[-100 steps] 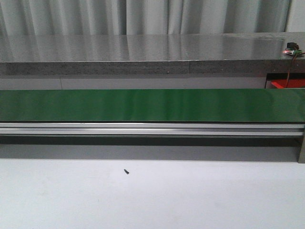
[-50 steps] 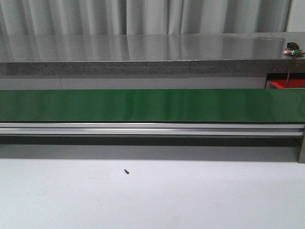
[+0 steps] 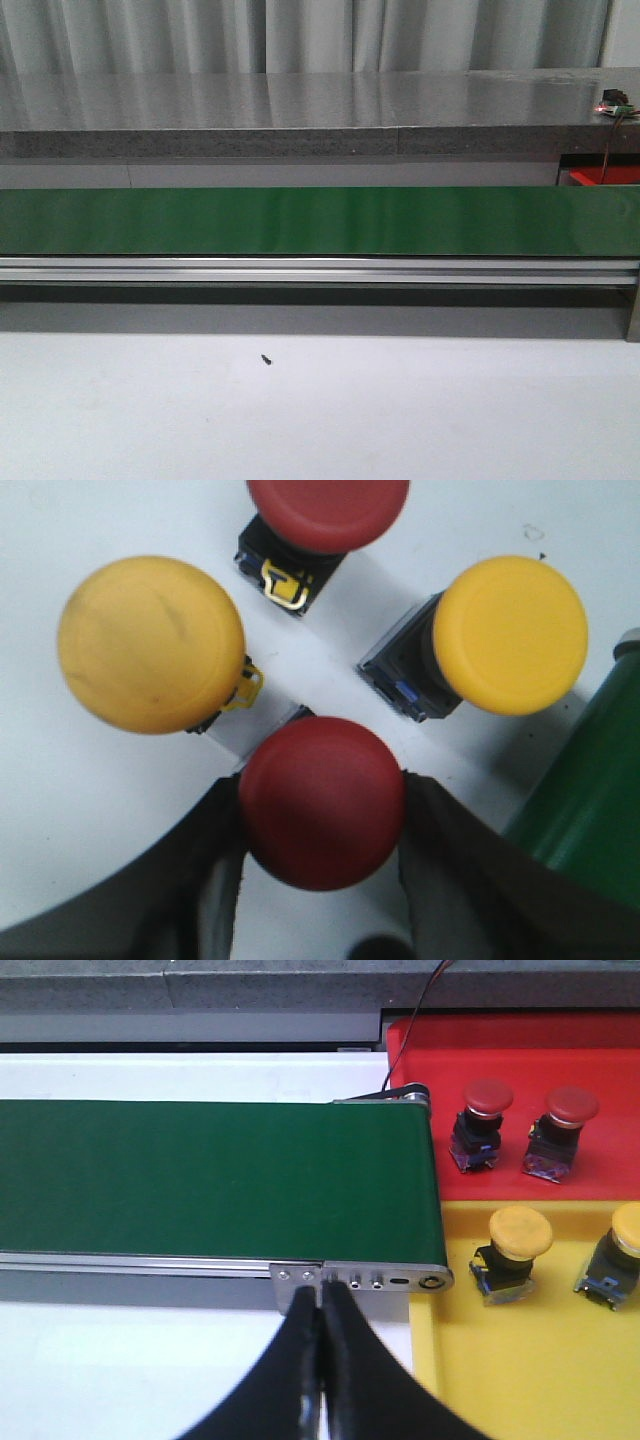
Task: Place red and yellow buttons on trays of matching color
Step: 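Grasp the red-capped button with the left gripper and lift it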
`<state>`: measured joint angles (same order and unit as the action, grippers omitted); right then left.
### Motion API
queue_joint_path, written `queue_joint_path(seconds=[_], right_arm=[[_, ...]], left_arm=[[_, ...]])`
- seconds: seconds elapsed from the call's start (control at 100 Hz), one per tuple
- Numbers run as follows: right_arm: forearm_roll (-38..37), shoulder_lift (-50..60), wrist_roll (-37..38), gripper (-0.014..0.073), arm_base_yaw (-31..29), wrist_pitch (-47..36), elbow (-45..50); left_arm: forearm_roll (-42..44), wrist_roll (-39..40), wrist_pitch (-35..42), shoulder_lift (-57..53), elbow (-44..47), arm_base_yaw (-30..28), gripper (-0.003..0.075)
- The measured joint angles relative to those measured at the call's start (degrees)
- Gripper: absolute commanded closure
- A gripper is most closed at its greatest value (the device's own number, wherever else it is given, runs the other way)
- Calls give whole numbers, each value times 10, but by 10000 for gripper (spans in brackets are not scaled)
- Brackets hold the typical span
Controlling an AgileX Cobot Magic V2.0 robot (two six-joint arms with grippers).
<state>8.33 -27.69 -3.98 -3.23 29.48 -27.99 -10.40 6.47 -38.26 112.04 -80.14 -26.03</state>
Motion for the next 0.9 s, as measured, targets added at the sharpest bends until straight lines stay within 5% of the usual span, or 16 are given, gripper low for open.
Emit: queue_joint_path(seconds=[0.52,0.9], right_arm=[[5,0,0,717,0,0,0],[7,0,0,717,0,0,0]], left_arm=[[28,-20,-47,-121,0,8,517],[30,-43,-91,-141,0,78,517]])
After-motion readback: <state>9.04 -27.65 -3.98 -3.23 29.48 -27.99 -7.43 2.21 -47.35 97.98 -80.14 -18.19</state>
